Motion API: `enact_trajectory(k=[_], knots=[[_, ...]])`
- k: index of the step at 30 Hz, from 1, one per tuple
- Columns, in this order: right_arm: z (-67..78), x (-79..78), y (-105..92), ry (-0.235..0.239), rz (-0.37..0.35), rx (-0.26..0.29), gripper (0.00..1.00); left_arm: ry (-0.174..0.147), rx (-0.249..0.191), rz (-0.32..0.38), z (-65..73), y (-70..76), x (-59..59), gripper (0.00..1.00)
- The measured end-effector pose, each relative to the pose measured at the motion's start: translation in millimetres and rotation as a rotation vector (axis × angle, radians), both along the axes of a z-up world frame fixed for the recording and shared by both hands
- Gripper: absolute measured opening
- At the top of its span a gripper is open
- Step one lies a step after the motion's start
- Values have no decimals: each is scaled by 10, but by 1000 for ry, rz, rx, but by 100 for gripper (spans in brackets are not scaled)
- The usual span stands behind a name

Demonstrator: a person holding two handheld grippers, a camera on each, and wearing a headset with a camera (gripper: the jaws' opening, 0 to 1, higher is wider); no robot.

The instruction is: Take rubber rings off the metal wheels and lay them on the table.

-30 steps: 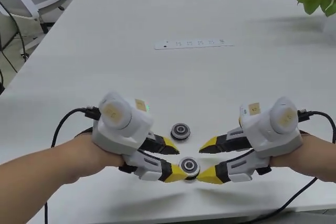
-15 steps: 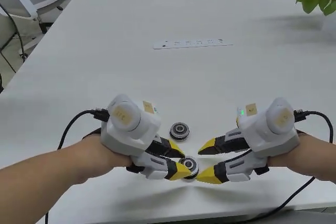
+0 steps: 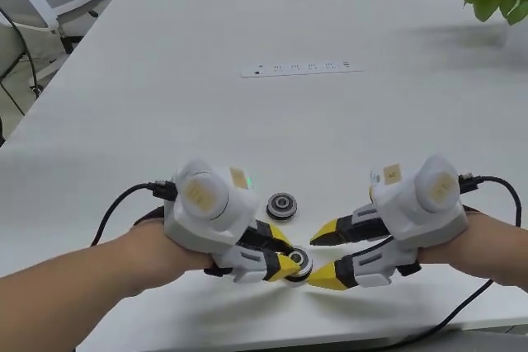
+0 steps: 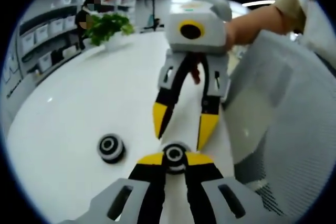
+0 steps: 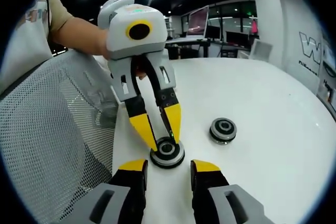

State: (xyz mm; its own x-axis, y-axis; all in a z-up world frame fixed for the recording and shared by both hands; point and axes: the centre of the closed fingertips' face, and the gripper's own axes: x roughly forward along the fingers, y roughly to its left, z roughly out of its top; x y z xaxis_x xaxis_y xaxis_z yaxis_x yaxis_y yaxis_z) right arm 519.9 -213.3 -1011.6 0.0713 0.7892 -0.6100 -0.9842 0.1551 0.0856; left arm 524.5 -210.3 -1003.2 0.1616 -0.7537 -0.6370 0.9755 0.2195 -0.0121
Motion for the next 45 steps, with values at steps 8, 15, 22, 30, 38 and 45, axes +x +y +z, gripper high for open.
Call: enact_trajectory(k=[8, 15, 22, 30, 38, 45], knots=[[-4, 24, 31, 15, -19, 18, 25, -25, -5, 1, 14, 10, 1, 14], [-35, 14, 48, 14, -20, 15, 25, -24, -23, 8, 17, 14, 3, 13], [-53, -4, 45, 10, -16, 7, 22, -27, -24, 14, 17, 8, 7, 13], [-49, -15, 9, -8, -11, -11, 16, -28, -25, 17, 18, 10, 9, 13], [-57, -18, -29, -9, -17, -27, 9, -28, -26, 20, 17, 9, 12, 13], [-65, 13, -55, -2, -43, -34, 1, -31, -25, 21, 15, 6, 13, 13]])
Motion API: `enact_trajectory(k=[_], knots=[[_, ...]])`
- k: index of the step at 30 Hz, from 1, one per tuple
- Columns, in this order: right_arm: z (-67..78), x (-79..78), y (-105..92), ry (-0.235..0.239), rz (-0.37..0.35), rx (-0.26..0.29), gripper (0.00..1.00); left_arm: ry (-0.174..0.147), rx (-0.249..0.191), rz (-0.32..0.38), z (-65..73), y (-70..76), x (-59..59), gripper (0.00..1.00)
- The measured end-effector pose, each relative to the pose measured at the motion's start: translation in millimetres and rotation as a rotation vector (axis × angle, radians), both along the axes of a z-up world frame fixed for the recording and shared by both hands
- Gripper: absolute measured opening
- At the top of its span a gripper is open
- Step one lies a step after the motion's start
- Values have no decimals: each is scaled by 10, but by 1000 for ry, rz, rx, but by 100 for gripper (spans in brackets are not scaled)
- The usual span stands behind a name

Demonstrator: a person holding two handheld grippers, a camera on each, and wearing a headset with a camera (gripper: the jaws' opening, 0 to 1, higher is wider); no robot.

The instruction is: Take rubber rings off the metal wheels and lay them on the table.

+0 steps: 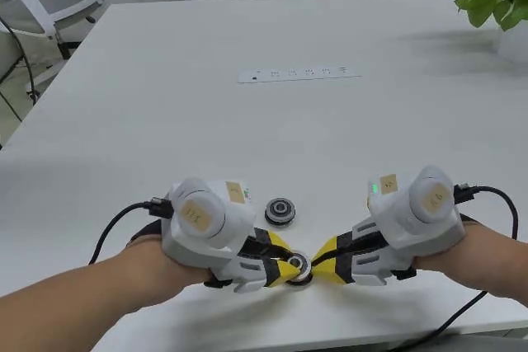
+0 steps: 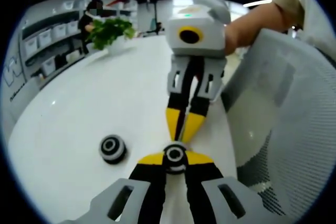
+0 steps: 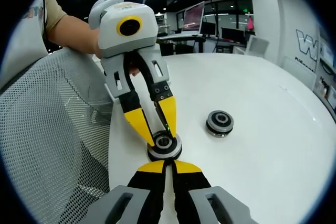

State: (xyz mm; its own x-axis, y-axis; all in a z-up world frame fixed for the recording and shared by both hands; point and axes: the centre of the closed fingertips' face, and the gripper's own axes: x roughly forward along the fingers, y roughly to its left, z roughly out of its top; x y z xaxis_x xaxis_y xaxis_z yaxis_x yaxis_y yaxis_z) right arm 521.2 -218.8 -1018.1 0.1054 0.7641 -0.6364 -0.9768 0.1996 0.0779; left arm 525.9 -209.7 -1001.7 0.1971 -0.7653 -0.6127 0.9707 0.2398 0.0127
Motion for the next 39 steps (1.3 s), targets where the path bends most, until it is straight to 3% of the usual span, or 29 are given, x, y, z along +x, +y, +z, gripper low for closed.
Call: enact_trajectory(k=[6, 12, 15, 19, 25, 30, 32, 34, 39], knots=[[-19, 18, -11, 22, -23, -3, 0, -3, 1, -2, -1, -5, 0, 13], [-23, 26, -24, 65, -60, 5, 0, -5, 2, -1, -3, -5, 2, 13], [-22, 33, -35, 111, -93, 20, 0, -4, 2, -1, -3, -8, 3, 13], [-37, 47, -74, 124, -112, 20, 0, -5, 2, -2, -3, -9, 3, 13], [41, 23, -67, 195, -148, 95, 0, -8, 5, -3, -4, -9, 4, 13], [53, 9, -57, 122, -88, 72, 2, -7, 4, -3, -4, -8, 3, 13], [51, -17, -32, 119, -78, 73, 17, -6, 4, -2, -4, -9, 2, 13], [52, -53, 1, 119, -56, 74, 25, -7, 4, -2, -5, -9, 2, 13], [27, -58, 51, 78, -30, 53, 27, -6, 4, -2, -6, -9, 1, 13]])
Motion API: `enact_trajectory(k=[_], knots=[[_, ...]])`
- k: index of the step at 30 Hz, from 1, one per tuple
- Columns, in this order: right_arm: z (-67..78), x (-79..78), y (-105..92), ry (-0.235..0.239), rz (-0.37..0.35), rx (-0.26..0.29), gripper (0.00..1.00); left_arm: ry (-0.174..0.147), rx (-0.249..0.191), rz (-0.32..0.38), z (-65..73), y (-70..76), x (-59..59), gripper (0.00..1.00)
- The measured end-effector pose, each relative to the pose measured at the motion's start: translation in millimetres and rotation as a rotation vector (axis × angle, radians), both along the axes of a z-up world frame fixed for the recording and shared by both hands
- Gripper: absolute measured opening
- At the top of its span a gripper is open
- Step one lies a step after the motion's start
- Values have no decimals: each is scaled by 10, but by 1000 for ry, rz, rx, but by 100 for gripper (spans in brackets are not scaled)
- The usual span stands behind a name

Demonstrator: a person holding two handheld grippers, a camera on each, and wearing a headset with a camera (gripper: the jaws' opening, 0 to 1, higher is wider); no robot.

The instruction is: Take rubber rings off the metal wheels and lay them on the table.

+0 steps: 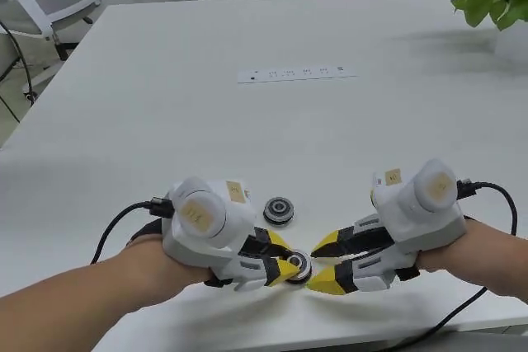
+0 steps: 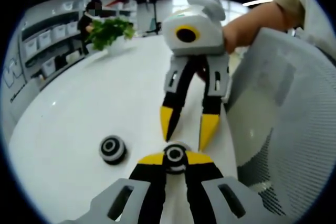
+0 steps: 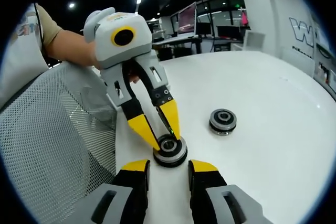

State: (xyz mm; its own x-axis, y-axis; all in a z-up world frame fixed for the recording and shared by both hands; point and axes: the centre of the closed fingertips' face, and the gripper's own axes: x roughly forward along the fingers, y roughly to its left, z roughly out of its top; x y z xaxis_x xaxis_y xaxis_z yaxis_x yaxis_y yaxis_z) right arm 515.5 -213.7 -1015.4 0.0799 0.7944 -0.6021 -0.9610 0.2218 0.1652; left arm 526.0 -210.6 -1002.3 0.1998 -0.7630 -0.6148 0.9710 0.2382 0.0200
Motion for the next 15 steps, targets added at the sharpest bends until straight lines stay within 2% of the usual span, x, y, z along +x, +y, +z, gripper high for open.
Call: enact_trajectory(k=[5, 9, 15], knots=[[13, 43, 71, -18, -4, 10, 30, 0, 0, 0, -1, 0, 0, 13], [-4, 57, 98, -26, -3, 3, 26, 0, -1, 0, -1, 0, -1, 13], [-35, 36, 60, -10, 1, -11, 22, 1, -3, 0, -1, 0, 0, 13]])
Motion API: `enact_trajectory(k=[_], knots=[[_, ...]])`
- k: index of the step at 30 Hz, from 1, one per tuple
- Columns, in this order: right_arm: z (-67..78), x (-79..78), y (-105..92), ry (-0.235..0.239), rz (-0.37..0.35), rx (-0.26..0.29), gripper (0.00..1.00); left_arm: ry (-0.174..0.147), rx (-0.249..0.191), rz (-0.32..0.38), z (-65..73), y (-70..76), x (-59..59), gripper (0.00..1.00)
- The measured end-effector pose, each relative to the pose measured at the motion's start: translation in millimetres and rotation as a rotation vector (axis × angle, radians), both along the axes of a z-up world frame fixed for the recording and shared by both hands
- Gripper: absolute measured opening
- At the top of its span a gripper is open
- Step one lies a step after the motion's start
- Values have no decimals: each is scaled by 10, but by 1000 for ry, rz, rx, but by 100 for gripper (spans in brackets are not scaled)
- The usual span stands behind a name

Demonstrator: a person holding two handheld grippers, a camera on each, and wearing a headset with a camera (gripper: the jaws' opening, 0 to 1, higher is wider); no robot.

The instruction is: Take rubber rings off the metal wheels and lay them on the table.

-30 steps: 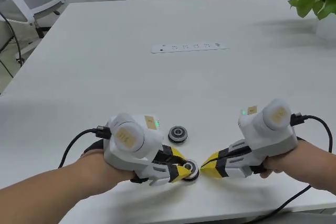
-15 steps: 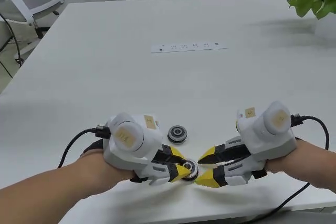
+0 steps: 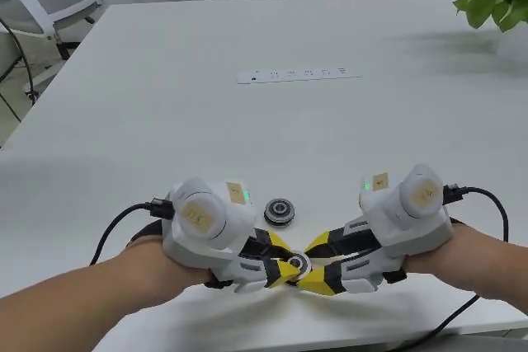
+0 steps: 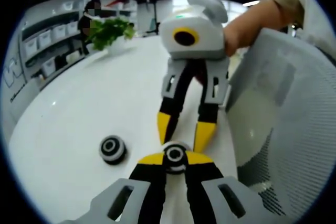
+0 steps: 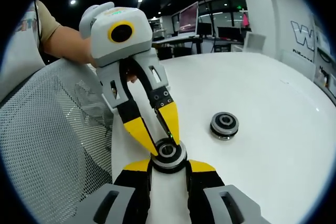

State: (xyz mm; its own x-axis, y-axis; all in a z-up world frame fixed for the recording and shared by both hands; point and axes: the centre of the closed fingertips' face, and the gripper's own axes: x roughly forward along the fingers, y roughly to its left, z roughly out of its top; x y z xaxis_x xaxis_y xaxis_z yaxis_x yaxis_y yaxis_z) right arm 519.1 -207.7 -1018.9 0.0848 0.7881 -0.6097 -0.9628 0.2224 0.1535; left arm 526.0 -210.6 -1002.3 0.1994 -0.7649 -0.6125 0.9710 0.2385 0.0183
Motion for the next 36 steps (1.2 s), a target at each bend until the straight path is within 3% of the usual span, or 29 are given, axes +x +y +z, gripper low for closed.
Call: enact_trajectory(k=[5, 10, 26, 36], knots=[[0, -1, -50, 4, -8, -5, 18, 0, -1, 2, 2, -1, 4, 13], [-13, 17, -103, -1, -17, -20, 7, 0, -1, 5, 2, 1, 6, 13], [-32, 21, -108, 14, -32, -31, 3, 0, 2, 9, 2, 1, 11, 13], [-30, 55, -133, 75, -94, -16, 0, -7, 10, 10, 0, -4, 19, 13]])
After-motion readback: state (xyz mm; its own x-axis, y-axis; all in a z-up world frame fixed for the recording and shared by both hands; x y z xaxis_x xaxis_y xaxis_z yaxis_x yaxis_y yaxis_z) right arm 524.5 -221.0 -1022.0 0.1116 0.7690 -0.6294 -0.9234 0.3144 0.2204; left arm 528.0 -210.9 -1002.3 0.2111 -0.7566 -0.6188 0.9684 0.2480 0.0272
